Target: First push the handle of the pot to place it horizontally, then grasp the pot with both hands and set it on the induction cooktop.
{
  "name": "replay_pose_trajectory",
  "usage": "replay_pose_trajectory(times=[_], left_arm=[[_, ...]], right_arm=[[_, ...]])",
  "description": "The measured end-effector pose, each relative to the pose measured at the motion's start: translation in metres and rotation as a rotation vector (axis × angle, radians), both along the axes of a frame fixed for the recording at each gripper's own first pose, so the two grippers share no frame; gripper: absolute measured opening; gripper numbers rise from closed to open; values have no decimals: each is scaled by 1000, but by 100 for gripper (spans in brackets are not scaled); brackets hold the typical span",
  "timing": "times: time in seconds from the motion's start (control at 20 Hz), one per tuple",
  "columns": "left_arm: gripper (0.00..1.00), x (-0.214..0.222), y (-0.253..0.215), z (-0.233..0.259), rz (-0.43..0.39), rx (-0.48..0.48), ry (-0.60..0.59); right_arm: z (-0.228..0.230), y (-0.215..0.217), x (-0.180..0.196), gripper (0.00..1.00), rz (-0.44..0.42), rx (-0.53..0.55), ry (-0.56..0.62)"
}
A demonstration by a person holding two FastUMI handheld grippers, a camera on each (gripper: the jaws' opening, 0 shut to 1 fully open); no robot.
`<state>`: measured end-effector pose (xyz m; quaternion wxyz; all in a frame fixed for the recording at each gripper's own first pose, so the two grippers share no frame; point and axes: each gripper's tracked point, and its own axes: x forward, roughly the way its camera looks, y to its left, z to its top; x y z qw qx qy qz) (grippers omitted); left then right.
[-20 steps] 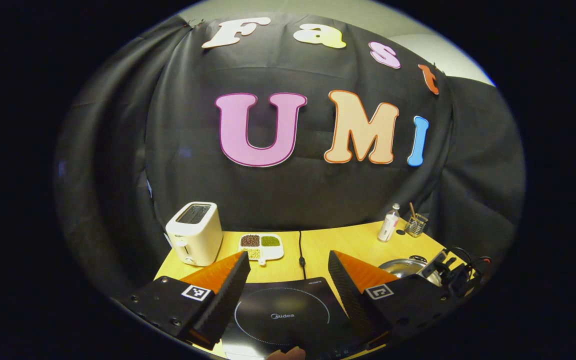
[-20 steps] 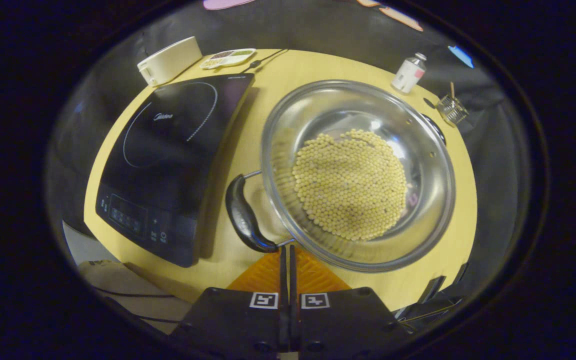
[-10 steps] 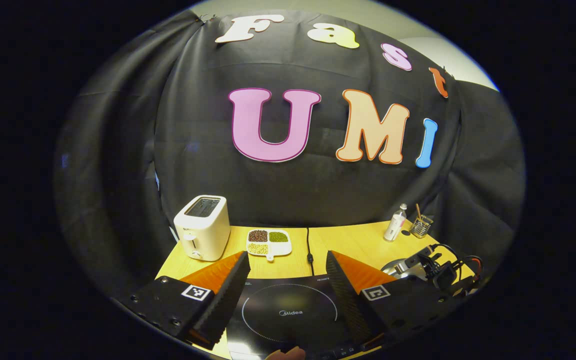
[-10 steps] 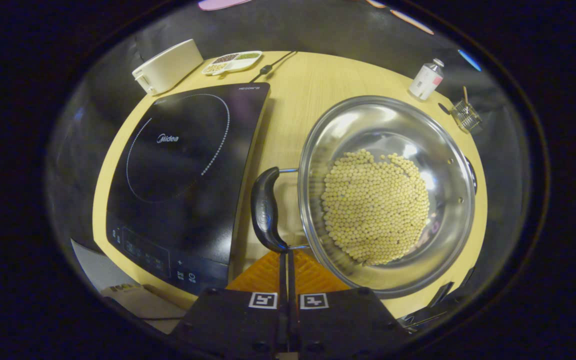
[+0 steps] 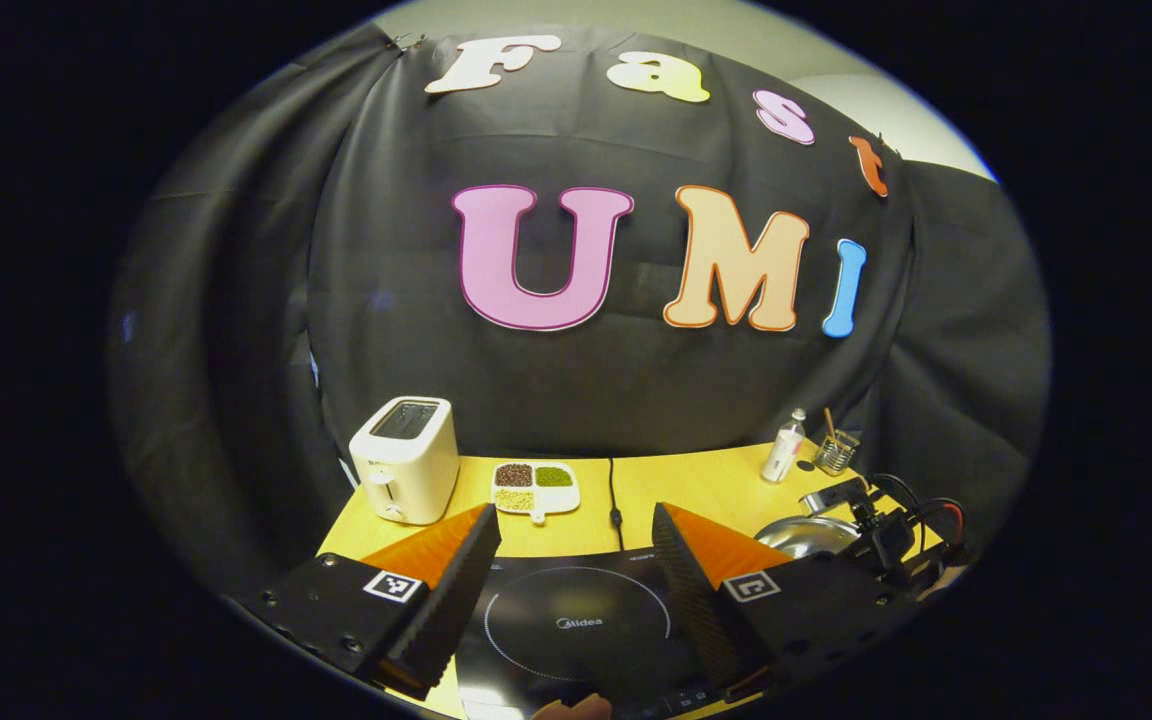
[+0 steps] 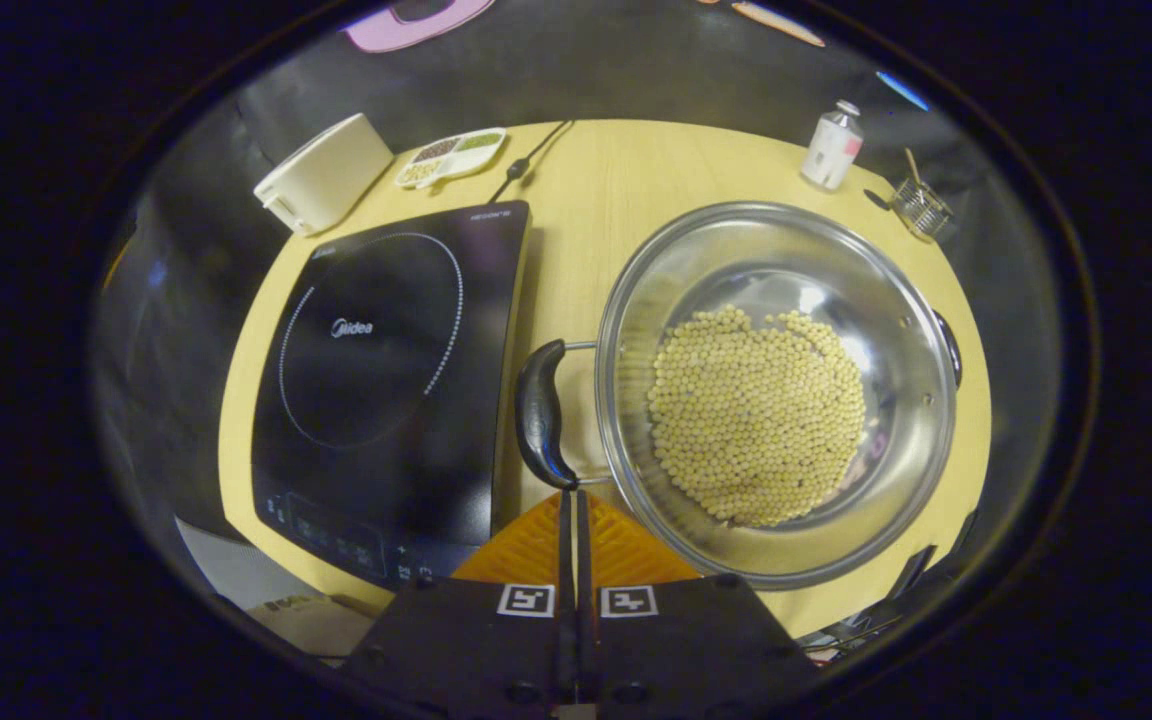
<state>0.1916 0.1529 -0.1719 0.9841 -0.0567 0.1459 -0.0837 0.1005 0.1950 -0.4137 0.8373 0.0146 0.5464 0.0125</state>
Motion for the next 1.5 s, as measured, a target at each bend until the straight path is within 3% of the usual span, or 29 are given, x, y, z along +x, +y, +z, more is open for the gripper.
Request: replay_pose_trajectory(times=[0.15, 0.35, 0.5, 0.55, 0.6, 0.65, 0.8, 0.95, 1.1, 1.4, 1.45, 1.5], left_arm=[[94, -5, -17, 1, -32, -26, 9], [94, -16, -47, -9, -85, -60, 59], [94, -20, -66, -17, -105, -58, 89], [93, -22, -73, -18, -107, -54, 99], [92, -23, -80, -19, -108, -55, 109], [92, -24, -87, -23, -109, -55, 122], [92, -26, -113, -35, -106, -56, 174], [92, -30, -144, -46, -94, -91, 235], [92, -33, -175, -70, -97, -104, 319], [93, -41, -209, -144, -46, -63, 511], [99, -41, -213, -158, -49, -39, 531], [91, -42, -218, -171, -49, -21, 556]], right_arm=[[30, -20, 2, 3, -47, 29, -85], [64, -82, 11, 3, -170, 10, -205], [78, -123, 13, 20, -196, -38, -252], [85, -132, 13, 19, -187, -58, -276], [90, -144, 17, 30, -171, -87, -296], [92, -154, 19, 34, -145, -116, -311], [98, -185, 32, 75, -55, -196, -341], [98, -205, 47, 75, 0, -203, -355], [91, -233, 63, 90, 13, -190, -358], [55, -285, 87, 90, -7, -132, -285], [49, -288, 89, 90, -9, -115, -271], [43, -291, 91, 88, -6, -105, -259]])
